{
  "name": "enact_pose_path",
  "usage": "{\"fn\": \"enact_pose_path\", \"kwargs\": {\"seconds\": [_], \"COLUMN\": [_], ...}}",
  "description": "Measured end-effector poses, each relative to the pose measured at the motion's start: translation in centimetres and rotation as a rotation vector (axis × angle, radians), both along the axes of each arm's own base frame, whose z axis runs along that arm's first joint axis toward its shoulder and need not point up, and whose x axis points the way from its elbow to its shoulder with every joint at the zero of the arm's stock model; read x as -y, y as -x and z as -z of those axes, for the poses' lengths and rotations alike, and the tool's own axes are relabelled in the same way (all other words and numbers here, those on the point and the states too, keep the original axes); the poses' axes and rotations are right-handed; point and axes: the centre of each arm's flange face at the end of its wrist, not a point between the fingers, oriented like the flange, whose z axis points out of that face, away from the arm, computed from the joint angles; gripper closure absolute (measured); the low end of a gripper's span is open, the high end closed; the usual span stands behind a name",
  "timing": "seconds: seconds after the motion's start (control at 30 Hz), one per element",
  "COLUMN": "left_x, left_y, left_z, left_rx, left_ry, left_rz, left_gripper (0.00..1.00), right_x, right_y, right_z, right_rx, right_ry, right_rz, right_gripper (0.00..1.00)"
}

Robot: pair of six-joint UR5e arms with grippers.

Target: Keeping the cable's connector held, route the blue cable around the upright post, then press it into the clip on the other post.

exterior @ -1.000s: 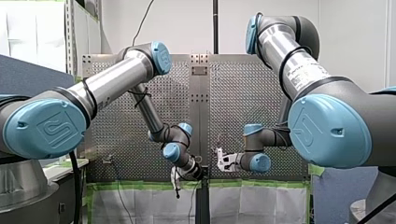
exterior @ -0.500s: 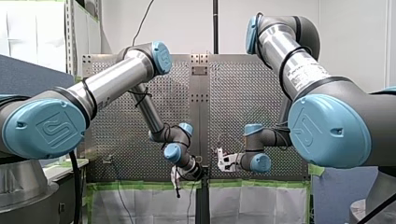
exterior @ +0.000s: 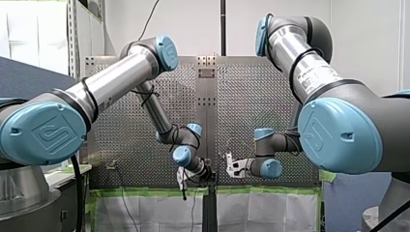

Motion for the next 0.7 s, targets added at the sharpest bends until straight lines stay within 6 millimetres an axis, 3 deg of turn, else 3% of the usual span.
{"fn": "enact_pose_path", "kwargs": {"seconds": [0.17,0.4,0.7], "left_x": [0.3,0.5,0.8], "left_y": [0.6,1.1,0.6], "left_z": [-1.0,-3.1,-3.5], "left_rx": [0.034,0.098,0.136], "left_ry": [-0.005,0.003,0.034], "left_rz": [-0.027,-0.069,-0.081], "left_gripper": [1.0,1.0,1.0], "right_x": [0.3,0.5,2.6], "right_y": [0.5,1.8,2.3], "right_z": [0.5,2.9,2.6], "right_rx": [-0.002,-0.011,0.006], "right_ry": [-0.008,-0.029,-0.01], "right_rz": [0.013,0.046,0.068], "right_gripper": [1.0,1.0,1.0]}}
